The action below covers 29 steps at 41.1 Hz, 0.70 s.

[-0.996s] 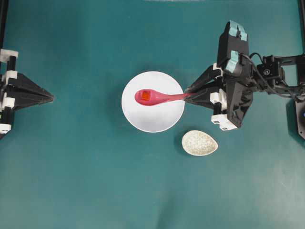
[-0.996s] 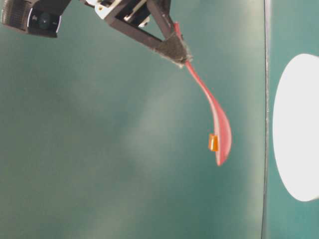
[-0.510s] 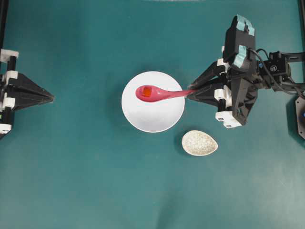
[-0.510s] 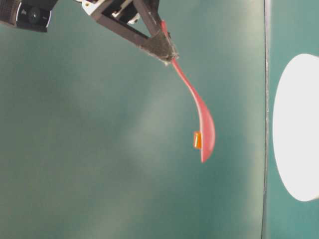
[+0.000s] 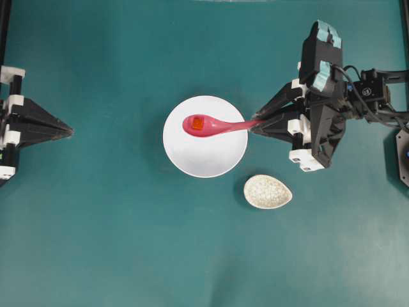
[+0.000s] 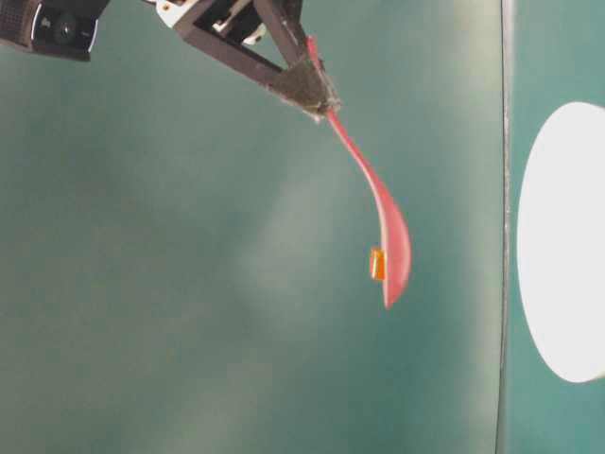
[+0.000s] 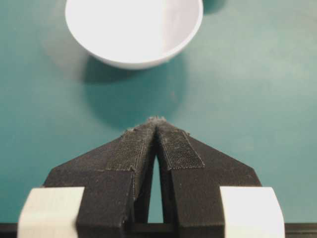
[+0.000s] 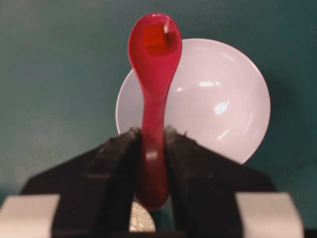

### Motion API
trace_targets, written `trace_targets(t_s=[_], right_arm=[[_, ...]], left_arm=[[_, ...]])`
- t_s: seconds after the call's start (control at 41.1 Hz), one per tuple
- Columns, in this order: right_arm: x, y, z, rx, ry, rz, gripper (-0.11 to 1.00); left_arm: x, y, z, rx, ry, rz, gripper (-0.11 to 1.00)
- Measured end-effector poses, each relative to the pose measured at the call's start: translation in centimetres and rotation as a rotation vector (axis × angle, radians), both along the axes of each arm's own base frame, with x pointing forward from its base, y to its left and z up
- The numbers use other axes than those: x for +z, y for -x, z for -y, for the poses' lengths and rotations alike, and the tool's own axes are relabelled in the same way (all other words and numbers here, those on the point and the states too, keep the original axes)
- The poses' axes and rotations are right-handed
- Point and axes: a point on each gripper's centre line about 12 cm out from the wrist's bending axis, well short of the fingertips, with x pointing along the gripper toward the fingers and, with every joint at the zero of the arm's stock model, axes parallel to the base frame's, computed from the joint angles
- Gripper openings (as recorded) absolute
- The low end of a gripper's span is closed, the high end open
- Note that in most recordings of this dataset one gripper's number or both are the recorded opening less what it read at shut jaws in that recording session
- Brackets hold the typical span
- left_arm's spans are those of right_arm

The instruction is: Grip the spoon and scoop the red block from the bowl with right arm.

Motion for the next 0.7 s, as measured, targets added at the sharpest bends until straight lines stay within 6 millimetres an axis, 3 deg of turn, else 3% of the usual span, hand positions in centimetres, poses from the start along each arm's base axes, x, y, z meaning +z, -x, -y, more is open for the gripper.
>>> trace_targets(t_s=[0.705], right_arm=[[0.38,-0.06,0.01,0.001,0.002,0.009,0.25]], left_arm=[[-0.05,0.01,0.00,0.000,0.000,0.000,0.00]])
